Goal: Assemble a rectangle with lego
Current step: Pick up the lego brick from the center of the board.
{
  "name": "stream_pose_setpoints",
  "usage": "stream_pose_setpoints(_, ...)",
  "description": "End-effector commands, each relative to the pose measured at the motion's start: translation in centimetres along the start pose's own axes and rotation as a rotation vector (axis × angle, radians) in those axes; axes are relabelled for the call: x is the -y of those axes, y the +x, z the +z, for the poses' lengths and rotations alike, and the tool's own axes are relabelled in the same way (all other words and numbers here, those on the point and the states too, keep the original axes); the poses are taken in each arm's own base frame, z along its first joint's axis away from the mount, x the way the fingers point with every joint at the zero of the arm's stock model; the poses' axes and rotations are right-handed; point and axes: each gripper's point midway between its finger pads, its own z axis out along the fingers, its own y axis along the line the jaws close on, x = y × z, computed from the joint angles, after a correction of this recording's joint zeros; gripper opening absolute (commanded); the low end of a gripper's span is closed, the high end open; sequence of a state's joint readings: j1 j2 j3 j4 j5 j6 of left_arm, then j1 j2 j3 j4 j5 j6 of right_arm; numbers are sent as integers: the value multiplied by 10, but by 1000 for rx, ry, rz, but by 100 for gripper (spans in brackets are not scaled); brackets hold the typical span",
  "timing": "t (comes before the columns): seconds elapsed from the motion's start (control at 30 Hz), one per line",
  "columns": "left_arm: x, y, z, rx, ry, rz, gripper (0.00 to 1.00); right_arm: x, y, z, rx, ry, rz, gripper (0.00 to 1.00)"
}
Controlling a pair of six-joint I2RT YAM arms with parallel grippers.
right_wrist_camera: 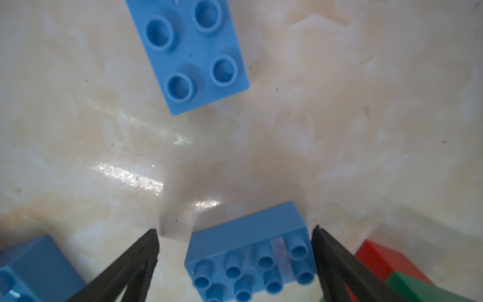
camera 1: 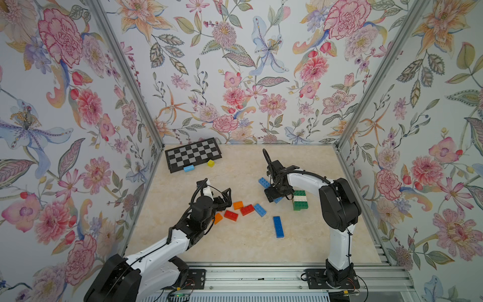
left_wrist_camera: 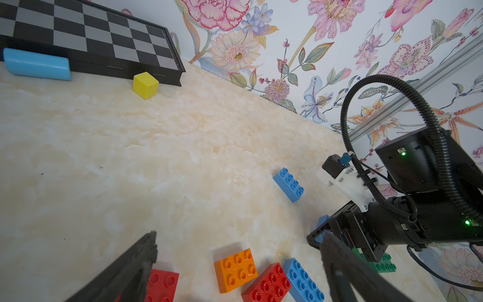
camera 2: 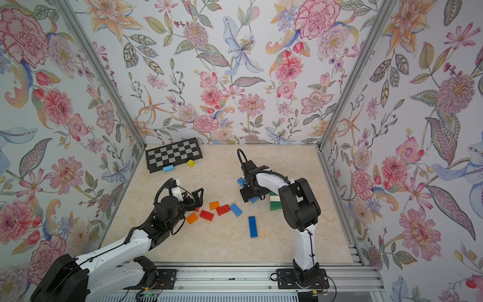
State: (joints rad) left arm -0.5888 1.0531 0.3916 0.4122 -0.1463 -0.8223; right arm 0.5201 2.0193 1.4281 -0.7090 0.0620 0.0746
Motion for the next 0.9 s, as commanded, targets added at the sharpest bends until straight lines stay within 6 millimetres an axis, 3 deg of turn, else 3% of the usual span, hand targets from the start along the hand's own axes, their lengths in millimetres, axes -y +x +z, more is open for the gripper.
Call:
stream_pose_setpoints(0.0, -2, -13, 1, 35, -24, 0, 99, -4, 10, -7, -7, -15, -3, 93)
stream_pose_setpoints(0.27, -2, -11, 1, 29, -19, -5, 99, -7, 13, -18, 21, -16, 25, 88)
stream_pose_setpoints(0.87, -5, -11, -2, 34, -28, -6, 99, -5, 5, -7, 19, -13, 51, 74)
